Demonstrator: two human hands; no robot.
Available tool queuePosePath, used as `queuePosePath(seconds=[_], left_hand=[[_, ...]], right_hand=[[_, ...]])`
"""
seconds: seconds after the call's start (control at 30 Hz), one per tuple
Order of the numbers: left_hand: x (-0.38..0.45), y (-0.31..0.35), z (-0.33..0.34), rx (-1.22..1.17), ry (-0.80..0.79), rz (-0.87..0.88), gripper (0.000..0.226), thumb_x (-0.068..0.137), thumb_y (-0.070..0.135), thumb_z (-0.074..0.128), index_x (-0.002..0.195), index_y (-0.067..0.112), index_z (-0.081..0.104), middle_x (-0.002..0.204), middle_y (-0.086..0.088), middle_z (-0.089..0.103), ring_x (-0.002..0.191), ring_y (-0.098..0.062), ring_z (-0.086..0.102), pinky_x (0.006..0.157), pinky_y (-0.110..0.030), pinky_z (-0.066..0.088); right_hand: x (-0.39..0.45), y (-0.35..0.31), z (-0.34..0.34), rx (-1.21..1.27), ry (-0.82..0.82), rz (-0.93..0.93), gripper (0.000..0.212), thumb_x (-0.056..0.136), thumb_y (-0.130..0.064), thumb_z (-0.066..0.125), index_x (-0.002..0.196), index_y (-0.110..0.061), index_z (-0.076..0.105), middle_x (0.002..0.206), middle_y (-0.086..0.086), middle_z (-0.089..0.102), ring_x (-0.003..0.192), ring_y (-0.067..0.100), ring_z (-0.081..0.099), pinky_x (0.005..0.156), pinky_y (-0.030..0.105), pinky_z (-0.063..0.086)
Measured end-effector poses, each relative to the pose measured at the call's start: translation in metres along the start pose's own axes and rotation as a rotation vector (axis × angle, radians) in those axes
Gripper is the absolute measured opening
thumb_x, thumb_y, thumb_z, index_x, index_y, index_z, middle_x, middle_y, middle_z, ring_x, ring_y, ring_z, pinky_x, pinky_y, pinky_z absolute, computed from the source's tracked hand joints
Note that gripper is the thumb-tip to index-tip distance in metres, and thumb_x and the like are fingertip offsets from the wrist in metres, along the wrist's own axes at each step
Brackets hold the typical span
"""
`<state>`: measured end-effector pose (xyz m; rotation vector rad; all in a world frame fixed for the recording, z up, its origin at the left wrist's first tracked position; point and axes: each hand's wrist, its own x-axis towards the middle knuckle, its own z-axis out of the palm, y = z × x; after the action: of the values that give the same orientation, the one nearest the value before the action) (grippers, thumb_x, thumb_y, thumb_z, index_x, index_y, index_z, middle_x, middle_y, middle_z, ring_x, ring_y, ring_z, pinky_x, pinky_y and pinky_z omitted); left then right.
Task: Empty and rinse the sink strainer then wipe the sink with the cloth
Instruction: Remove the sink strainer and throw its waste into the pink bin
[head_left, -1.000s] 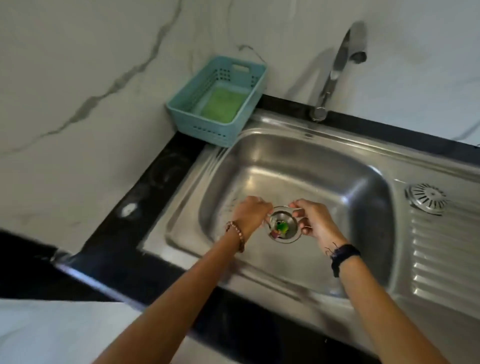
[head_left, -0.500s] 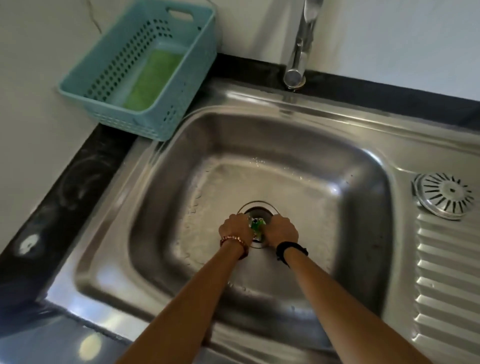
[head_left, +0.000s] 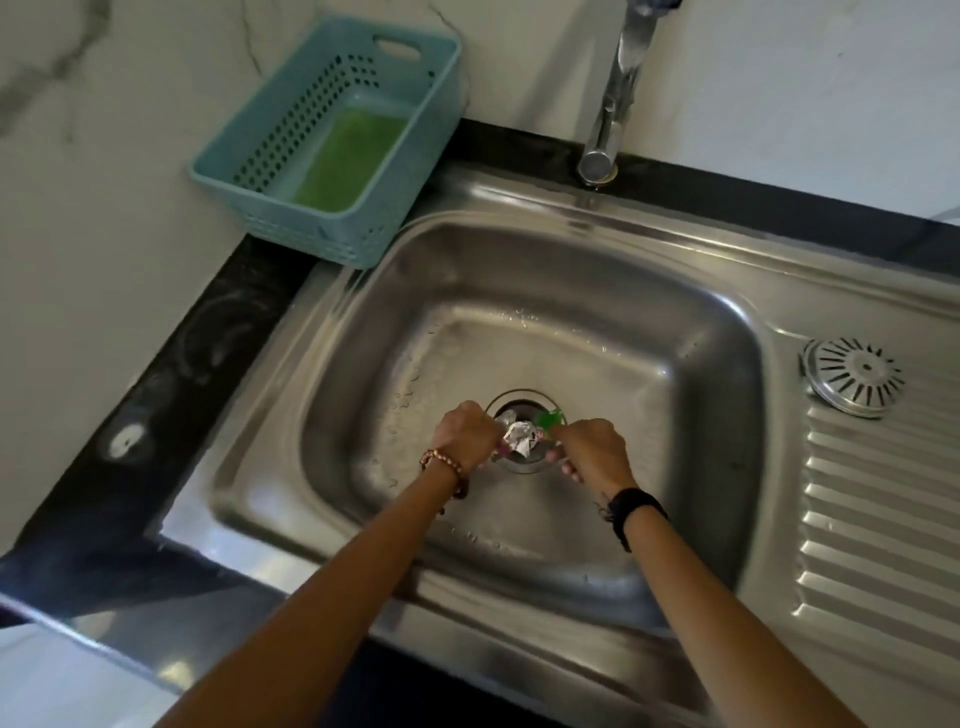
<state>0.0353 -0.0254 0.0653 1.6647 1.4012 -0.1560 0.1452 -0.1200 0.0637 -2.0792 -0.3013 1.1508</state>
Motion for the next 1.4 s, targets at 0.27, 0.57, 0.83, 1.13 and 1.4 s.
queuePosePath(seconds=[0.27,0.57,0.83,1.13,1.4], left_hand=[[-0.117,-0.052,-0.063,-0.397,0.240,0.121,0.017,0.088,0.019,0.055,0.072,0.023,0.059,0.061,0.013,0.065,0.040,0.003,0.049,0.042,-0.013,0.042],[-0.269,-0.238,-0.104,-0.745,0.585,0.046,0.014,0.091,0.015,0.052,0.083,0.009,0.061,0.065,0.005,0.068,0.050,0.002,0.055,0.042,-0.014,0.040],[-0.299,-0.471,-0.024,-0.978,0.737,-0.343,0.028,0.089,0.014,0.054,0.062,0.012,0.061,0.049,0.007,0.065,0.039,-0.003,0.047,0.042,-0.017,0.042],[-0.177,-0.666,0.114,-1.048,0.649,-0.767,0.021,0.083,0.001,0.052,0.064,0.005,0.059,0.061,-0.017,0.062,0.039,-0.011,0.057,0.056,-0.030,0.055],[-0.142,-0.720,0.151,-1.016,0.586,-0.771,0.017,0.091,0.004,0.043,0.097,-0.001,0.059,0.073,-0.018,0.062,0.057,-0.027,0.056,0.063,-0.034,0.054]], right_hand=[[-0.133,-0.019,0.033,0.195,-0.141,-0.191,0.020,0.085,-0.017,0.059,0.066,-0.019,0.065,0.045,-0.007,0.060,0.032,0.002,0.041,0.032,0.012,0.030],[-0.257,0.033,0.188,-0.086,-0.479,-0.379,0.022,0.086,-0.019,0.061,0.064,-0.020,0.057,0.047,-0.009,0.061,0.034,0.001,0.042,0.035,0.012,0.032],[-0.279,0.186,0.359,-0.716,-0.643,-0.682,0.014,0.083,-0.027,0.067,0.072,-0.022,0.059,0.071,-0.007,0.064,0.064,0.011,0.055,0.052,0.020,0.038],[-0.183,0.377,0.515,-1.132,-0.710,-0.610,0.020,0.088,-0.008,0.048,0.104,-0.008,0.059,0.106,0.018,0.067,0.092,0.033,0.062,0.062,0.026,0.037],[-0.136,0.437,0.558,-1.040,-0.669,-0.339,0.021,0.087,-0.014,0.058,0.103,-0.003,0.063,0.106,0.018,0.067,0.095,0.036,0.062,0.081,0.039,0.053]])
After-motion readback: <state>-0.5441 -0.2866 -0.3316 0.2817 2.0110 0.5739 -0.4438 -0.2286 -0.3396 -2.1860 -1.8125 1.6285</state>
